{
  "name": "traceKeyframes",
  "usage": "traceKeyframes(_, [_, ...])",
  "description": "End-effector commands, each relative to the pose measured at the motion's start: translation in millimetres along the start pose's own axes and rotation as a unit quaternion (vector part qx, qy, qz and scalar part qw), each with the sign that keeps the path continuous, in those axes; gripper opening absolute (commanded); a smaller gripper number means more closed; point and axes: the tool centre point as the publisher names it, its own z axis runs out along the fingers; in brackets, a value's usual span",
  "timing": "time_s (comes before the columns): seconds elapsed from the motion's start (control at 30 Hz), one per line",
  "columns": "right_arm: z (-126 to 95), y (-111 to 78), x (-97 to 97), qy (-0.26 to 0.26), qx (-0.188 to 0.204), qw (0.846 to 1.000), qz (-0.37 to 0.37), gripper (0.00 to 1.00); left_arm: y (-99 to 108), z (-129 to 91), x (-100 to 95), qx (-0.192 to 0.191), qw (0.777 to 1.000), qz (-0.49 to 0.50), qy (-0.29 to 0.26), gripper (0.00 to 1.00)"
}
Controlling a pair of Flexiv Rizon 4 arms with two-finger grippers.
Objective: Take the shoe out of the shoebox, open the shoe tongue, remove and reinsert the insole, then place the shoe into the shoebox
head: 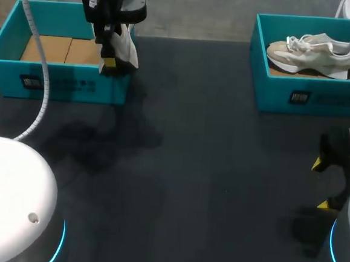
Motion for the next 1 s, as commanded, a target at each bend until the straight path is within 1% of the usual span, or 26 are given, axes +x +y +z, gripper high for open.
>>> traceKeyframes(0.03, [0.4, -0.3, 1.3, -0.001, 0.001, 1.0, 0.0, 1.0, 5.7, -9.9, -24.2, -0.008, 1.0, 0.008, -0.014, 0.0])
traceKeyframes(0.1, [0.4, -0.3, 1.3, -0.001, 0.001, 1.0, 0.0, 1.0, 12.4, -14.2, -43.0, -0.006, 1.0, 0.003, -0.013, 0.0])
traceKeyframes(0.17, [0.4, -0.3, 1.3, -0.001, 0.001, 1.0, 0.0, 1.0, 18.9, -15.3, -58.6, -0.019, 1.0, -0.002, -0.022, 0.0])
traceKeyframes(0.2, [0.4, -0.3, 1.3, -0.001, 0.001, 1.0, 0.0, 1.0, 22.5, -16.1, -65.1, -0.011, 1.0, 0.008, -0.011, 0.0])
traceKeyframes(0.27, [0.4, -0.3, 1.3, -0.001, 0.001, 1.0, 0.0, 1.0, 28.6, -15.5, -76.9, -0.019, 1.0, 0.003, -0.02, 0.0])
traceKeyframes(0.3, [0.4, -0.3, 1.3, -0.001, 0.001, 1.0, 0.0, 1.0, 32.2, -15.1, -83.1, -0.014, 1.0, 0.005, -0.009, 0.0])
traceKeyframes(0.37, [0.4, -0.3, 1.3, -0.001, 0.001, 1.0, 0.0, 1.0, 38.7, -14.9, -93.4, -0.022, 1.0, -0.002, -0.012, 0.0])
traceKeyframes(0.4, [0.4, -0.3, 1.3, -0.001, 0.001, 1.0, 0.0, 1.0, 41.9, -15.6, -98.3, -0.019, 1.0, -0.001, -0.006, 0.0])
traceKeyframes(0.6, [0.4, -0.3, 1.3, -0.001, 0.001, 1.0, 0.0, 1.0, 58.4, -25.2, -120.3, -0.026, 1.0, -0.005, -0.011, 0.0])
traceKeyframes(0.7, [0.4, -0.3, 1.3, -0.001, 0.001, 1.0, 0.0, 1.0, 66.9, -26.5, -136.1, -0.023, 1.0, -0.002, -0.005, 0.0])
traceKeyframes(0.77, [0.4, -0.3, 1.3, -0.001, 0.001, 1.0, 0.0, 1.0, 72.4, -27.5, -145.5, -0.018, 1.0, 0.003, 0.0, 0.0])
traceKeyframes(0.83, [0.4, -0.3, 1.3, -0.001, 0.001, 1.0, 0.0, 1.0, 77.2, -30.3, -153.8, -0.004, 1.0, 0.002, 0.011, 0.0])
traceKeyframes(0.9, [0.4, -0.3, 1.3, -0.001, 0.001, 1.0, 0.0, 1.0, 80.4, -31.8, -160.3, -0.009, 1.0, -0.001, 0.007, 0.0])
traceKeyframes(0.93, [0.4, -0.3, 1.3, -0.001, 0.001, 1.0, 0.0, 1.0, 83.4, -35.0, -164.7, 0.001, 1.0, -0.002, 0.013, 0.0])
traceKeyframes(1.0, [0.4, -0.3, 1.3, -0.001, 0.001, 1.0, 0.0, 1.0, 86.3, -38.3, -169.4, -0.007, 1.0, -0.003, 0.003, 0.0])
